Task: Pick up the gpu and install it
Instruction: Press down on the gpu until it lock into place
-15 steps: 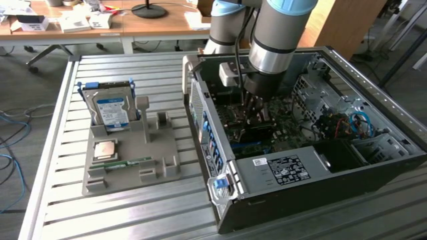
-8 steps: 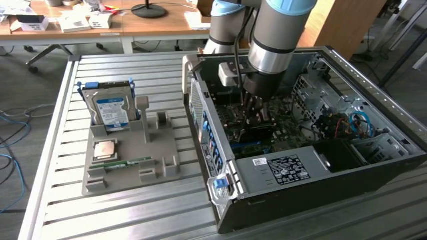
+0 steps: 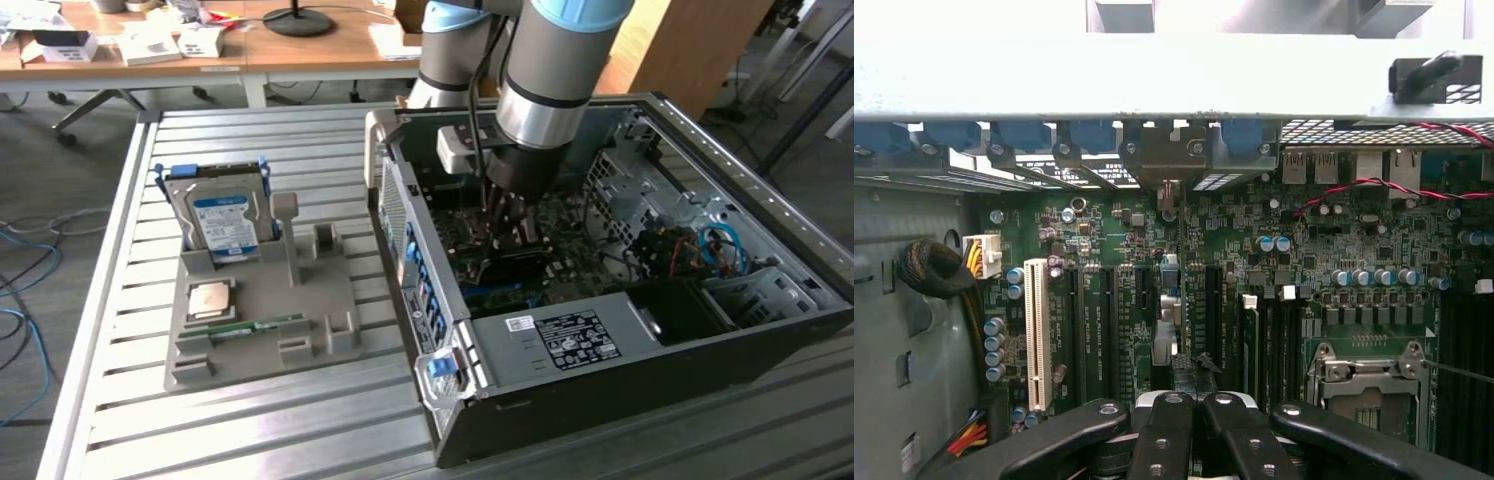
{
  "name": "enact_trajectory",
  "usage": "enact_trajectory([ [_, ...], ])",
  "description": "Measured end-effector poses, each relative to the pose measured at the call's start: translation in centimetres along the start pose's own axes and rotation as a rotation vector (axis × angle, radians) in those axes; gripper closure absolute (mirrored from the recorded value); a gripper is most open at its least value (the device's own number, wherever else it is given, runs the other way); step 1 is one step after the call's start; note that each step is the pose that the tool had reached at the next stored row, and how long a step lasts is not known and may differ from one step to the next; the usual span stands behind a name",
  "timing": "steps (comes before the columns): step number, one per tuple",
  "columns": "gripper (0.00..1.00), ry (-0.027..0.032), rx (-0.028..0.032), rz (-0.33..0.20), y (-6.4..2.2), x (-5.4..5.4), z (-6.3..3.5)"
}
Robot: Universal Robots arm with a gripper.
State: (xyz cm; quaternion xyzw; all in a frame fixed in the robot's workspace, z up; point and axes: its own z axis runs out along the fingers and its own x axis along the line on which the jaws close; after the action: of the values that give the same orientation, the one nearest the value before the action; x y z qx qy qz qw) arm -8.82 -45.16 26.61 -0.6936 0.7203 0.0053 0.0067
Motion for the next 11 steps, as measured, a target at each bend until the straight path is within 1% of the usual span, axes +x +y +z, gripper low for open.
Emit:
enact_trajectory([
  [11, 0.89, 0.0000, 0.0000, 0.000, 0.00, 0.00, 0.05],
])
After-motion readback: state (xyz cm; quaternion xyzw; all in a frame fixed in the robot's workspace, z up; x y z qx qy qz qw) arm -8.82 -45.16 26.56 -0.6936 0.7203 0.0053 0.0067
